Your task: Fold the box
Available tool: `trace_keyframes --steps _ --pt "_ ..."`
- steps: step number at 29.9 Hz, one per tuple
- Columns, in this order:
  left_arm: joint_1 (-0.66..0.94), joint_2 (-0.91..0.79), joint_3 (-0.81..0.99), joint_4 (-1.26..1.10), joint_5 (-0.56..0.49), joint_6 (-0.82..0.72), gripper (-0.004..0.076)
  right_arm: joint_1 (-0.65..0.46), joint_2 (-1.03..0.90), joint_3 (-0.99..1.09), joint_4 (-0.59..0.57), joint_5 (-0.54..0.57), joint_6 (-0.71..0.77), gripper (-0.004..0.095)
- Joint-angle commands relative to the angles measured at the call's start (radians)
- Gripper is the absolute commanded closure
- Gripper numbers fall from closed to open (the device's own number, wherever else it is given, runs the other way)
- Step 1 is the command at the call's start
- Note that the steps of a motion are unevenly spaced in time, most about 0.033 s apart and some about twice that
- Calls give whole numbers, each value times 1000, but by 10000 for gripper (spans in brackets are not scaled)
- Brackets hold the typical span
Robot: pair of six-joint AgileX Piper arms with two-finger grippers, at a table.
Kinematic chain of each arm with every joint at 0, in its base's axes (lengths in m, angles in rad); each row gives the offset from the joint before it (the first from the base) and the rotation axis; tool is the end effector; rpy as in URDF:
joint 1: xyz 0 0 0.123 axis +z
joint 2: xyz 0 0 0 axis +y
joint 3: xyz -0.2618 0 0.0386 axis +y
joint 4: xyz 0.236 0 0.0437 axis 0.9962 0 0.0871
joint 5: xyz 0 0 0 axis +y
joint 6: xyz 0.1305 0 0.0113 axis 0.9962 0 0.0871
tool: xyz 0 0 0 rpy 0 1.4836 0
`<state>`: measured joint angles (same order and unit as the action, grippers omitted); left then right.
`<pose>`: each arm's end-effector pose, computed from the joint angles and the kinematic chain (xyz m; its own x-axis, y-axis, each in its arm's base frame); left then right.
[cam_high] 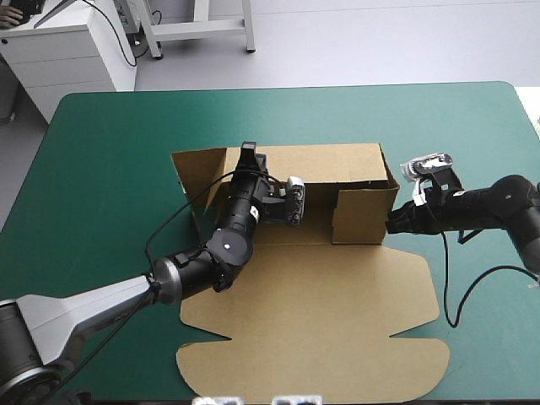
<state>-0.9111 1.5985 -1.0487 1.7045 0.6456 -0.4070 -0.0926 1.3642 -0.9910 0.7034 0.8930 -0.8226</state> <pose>0.2874 -0.2430 0.2603 0.2325 0.9724 -0.0170 0.2807 -0.0503 0.9585 0.2814 0.0402 0.2439 -0.7570 -0.2139 -0.6174 -0.4448 0.8609 0.2470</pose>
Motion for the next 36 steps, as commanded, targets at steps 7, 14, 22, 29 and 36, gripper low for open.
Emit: trace_keyframes --steps 7,14,22,29,36 --pt "-2 -42 -34 42 35 -10 732 -5 -33 -22 44 -96 -33 921" --pt "-2 -42 -34 42 35 -12 732 -5 -33 -22 -2 -111 -55 698" --pt "-2 -42 -34 42 35 -12 732 -5 -33 -22 -2 -133 -90 225" --pt "-2 -42 -34 42 35 -12 731 10 8 -18 126 -86 -225 234" --pt "-2 -42 -34 42 35 -12 731 122 46 -16 128 -230 -229 234"
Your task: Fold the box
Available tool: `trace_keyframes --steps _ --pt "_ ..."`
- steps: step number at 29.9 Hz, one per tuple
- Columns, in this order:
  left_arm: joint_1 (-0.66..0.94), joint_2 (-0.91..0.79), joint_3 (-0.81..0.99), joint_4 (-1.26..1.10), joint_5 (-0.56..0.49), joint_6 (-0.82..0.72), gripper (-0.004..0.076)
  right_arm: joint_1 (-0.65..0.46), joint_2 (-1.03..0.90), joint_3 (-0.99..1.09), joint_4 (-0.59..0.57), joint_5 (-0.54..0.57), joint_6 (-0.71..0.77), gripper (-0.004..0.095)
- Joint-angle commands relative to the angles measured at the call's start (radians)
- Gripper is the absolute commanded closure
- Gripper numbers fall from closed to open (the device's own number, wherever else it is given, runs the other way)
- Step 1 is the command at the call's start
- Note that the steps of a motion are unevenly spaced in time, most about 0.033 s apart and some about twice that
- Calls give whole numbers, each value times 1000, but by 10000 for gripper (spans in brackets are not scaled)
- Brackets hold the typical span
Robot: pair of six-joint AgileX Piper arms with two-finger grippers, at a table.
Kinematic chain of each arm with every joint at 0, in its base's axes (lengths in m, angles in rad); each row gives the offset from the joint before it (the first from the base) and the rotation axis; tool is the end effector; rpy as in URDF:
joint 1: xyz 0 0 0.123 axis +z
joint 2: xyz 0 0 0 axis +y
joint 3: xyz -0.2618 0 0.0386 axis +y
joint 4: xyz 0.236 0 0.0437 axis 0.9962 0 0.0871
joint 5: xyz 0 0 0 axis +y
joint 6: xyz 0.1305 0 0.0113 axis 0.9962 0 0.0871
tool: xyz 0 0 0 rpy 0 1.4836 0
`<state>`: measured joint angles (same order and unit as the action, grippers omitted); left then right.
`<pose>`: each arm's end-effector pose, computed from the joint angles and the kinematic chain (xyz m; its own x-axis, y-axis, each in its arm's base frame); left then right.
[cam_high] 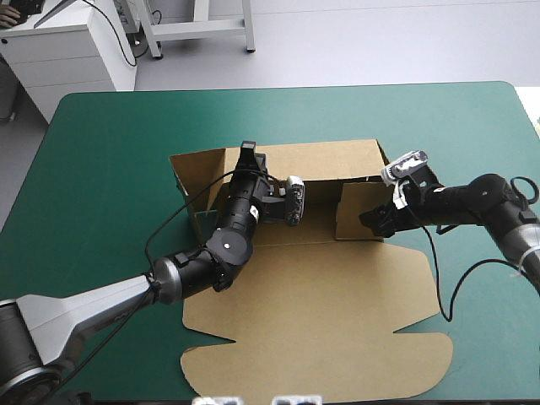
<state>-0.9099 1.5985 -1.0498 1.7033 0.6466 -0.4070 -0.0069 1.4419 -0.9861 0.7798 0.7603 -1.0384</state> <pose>0.2878 -0.2426 0.2606 0.2300 0.9730 -0.0183 0.2806 -0.0483 0.9586 0.3015 0.0614 0.2288 -0.6413 -0.3496 -0.6831 -0.5797 0.8039 0.1328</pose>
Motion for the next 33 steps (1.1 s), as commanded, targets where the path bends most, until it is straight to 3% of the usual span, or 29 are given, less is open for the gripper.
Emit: trace_keyframes --steps 1,8,13,15,20,30,33 --pt "-3 -42 -33 43 34 -12 731 52 -34 -21 53 -126 -14 234" --pt "-3 -42 -33 43 27 -12 731 133 -32 -19 55 -248 -1 239" --pt "-3 -42 -33 43 -10 -19 731 189 -32 33 68 -364 8 372" --pt "-3 -42 -33 43 -14 -21 732 197 -32 65 71 -394 8 493" --pt "-3 -42 -33 43 -16 -21 732 197 -32 99 77 -417 -3 920" --pt "-3 -42 -33 43 -33 -22 728 197 -32 99 97 -438 -7 926" --pt "-3 -42 -33 43 -35 -22 693 197 -32 97 97 -459 -3 926"
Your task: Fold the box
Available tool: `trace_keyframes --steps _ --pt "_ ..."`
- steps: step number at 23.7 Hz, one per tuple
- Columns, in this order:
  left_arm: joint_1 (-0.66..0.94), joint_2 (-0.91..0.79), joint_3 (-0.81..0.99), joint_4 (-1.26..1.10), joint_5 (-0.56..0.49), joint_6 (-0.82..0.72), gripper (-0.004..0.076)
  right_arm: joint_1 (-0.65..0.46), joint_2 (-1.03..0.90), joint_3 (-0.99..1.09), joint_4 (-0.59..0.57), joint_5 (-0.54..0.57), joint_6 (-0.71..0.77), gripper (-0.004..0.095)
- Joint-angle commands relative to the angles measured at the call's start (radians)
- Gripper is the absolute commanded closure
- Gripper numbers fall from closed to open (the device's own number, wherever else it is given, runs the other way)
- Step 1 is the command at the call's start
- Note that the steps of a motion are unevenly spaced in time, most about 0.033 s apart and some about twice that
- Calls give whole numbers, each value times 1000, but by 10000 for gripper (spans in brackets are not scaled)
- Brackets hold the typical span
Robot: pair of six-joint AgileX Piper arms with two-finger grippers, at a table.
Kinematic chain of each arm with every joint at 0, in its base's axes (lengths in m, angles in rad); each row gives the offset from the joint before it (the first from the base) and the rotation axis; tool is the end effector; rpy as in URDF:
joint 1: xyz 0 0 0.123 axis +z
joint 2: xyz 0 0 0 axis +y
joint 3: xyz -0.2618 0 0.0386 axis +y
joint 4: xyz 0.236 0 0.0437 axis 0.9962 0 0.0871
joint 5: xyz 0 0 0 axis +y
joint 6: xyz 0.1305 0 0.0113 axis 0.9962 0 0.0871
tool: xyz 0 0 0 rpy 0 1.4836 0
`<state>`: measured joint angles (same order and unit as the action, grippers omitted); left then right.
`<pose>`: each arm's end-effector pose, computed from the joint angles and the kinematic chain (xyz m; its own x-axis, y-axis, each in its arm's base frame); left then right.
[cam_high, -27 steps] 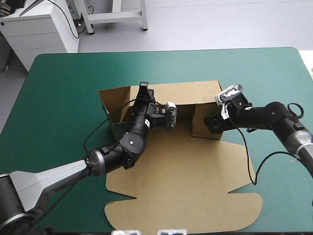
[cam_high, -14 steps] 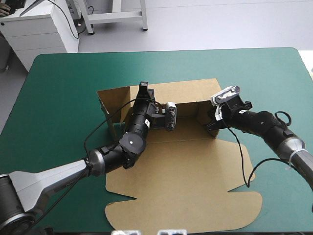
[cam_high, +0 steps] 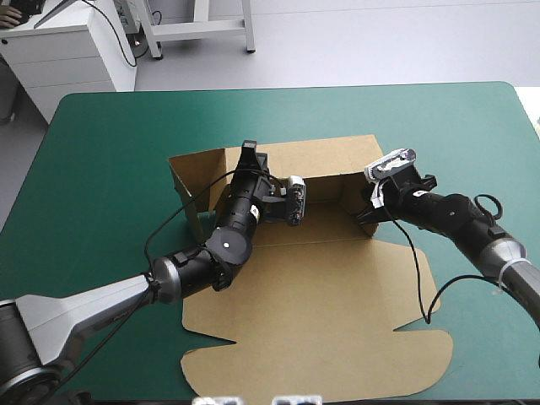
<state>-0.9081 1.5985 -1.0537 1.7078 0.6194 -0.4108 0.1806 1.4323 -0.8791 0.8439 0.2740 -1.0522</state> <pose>0.2874 -0.2457 0.2609 0.2524 0.9672 -0.0283 0.2862 -0.0467 0.9570 0.3178 0.0850 0.2231 -0.5053 -0.3165 -0.8028 -0.4598 0.8860 -0.0599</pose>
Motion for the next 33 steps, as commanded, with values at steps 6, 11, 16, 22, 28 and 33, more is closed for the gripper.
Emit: trace_keyframes --steps 6,11,16,22,28,33 --pt "-6 -42 -29 39 -14 -18 539 9 -22 -10 35 20 61 928" --pt "-83 -42 -29 39 90 -16 519 9 -22 -15 37 -5 85 926" --pt "-225 -42 -29 39 182 -16 519 9 -20 -60 32 -16 127 926" --pt "-394 -42 -29 39 356 -16 519 9 29 -125 -79 -24 252 925" --pt "-516 -42 -29 -155 485 -76 541 9 96 -177 -240 23 468 924" --pt "-516 -76 -29 -175 460 -92 729 9 96 -217 -423 97 638 924"
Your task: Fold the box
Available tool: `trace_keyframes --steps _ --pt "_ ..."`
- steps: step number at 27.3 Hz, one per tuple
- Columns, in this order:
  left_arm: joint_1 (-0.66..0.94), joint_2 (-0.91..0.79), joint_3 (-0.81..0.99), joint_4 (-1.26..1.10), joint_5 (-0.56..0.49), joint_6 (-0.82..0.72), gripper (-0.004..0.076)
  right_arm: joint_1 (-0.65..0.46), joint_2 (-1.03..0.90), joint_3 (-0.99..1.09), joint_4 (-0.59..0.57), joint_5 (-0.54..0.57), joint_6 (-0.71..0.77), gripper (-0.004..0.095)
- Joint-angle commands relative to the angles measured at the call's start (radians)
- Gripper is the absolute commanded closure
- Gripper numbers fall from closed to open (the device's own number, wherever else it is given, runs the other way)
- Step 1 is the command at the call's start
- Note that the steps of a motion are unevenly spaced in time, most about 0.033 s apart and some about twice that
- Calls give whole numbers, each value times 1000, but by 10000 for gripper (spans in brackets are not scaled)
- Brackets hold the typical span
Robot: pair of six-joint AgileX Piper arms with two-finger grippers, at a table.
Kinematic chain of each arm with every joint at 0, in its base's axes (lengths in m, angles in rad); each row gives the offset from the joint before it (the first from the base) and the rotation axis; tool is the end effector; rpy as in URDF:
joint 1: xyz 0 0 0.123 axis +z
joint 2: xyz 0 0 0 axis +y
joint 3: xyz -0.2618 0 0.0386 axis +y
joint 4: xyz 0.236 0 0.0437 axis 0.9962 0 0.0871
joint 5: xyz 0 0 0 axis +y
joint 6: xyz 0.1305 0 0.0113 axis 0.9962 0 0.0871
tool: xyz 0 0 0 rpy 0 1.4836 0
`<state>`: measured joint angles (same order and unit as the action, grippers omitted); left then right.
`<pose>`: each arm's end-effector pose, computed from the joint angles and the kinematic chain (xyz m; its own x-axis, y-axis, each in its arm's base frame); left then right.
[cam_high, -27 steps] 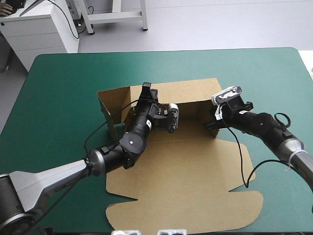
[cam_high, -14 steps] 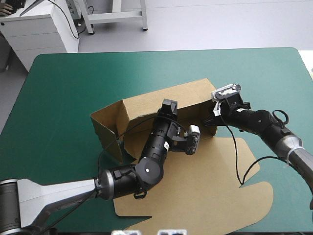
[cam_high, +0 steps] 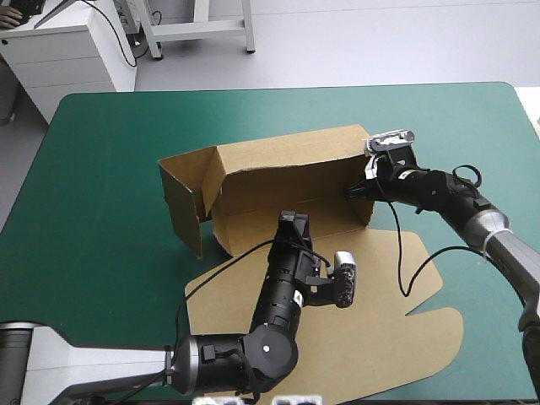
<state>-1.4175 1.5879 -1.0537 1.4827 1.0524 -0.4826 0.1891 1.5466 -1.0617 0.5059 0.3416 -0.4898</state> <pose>0.1613 -0.3015 0.2645 0.2527 0.9602 -0.1191 0.3048 0.0378 0.9517 0.3498 0.0887 0.2311 -0.6294 -0.1292 -0.7662 -0.3130 0.9447 0.0978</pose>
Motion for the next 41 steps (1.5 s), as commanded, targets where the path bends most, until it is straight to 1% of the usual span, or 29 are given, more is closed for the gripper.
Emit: trace_keyframes --steps 1,6,10,13,15,17,19,20,22,23,24,25,26,27,28,29,30,32,35,37,41 --pt "-8 -79 -29 43 17 -23 731 1 -18 -42 -112 43 102 924" --pt "-6 -169 -29 -100 -75 -23 730 1 -18 -71 -257 91 229 924" --pt "24 -257 -29 -226 -152 -14 730 1 -18 -78 -274 127 245 925" --pt "78 -323 -31 -315 -183 48 730 1 -18 -78 -274 141 248 927" --pt "150 -368 -31 -428 -193 126 730 1 -18 -78 -274 149 250 926" --pt "256 -414 -31 -565 -235 207 729 1 -18 -78 -274 157 250 926" --pt "369 -456 -31 -684 -304 285 727 1 -18 -78 -274 161 261 926" --pt "454 -478 -29 -767 -359 329 725 1 -18 -78 -274 161 273 926" --pt "574 -512 -29 -885 -422 402 725 1 -18 -78 -272 161 273 926" --pt "665 -531 -29 -960 -460 455 725 1 -18 -78 -272 163 273 926" --pt "784 -552 -29 -1108 -494 575 725 1 -18 -78 -272 165 273 926" --pt "870 -562 -29 -1216 -499 670 725 1 -18 -78 -272 167 273 926" --pt "994 -570 -28 -1397 -496 824 725 1 -18 -78 -274 167 275 926" --pt "1061 -570 -25 -1502 -488 912 725 1 -18 -78 -274 167 275 926" --pt "1189 -570 -15 -1694 -475 1066 725 1 -18 -78 -274 167 275 926" --pt "1251 -570 -7 -1796 -470 1142 725 1 -18 -78 -274 168 275 926" --pt "1346 -570 13 -1961 -464 1259 725 1 -18 -78 -274 168 275 926" --pt "1458 -568 36 -2119 -437 1371 725 1 -18 -78 -274 169 275 926" --pt "1590 -568 74 -2284 -435 1453 725 1 -18 -78 -272 172 275 926" --pt "1645 -568 97 -2359 -437 1497 725 1 -18 -78 -272 173 277 926" --pt "1682 -546 127 -2405 -477 1508 725 1 -18 -78 -269 177 278 926"
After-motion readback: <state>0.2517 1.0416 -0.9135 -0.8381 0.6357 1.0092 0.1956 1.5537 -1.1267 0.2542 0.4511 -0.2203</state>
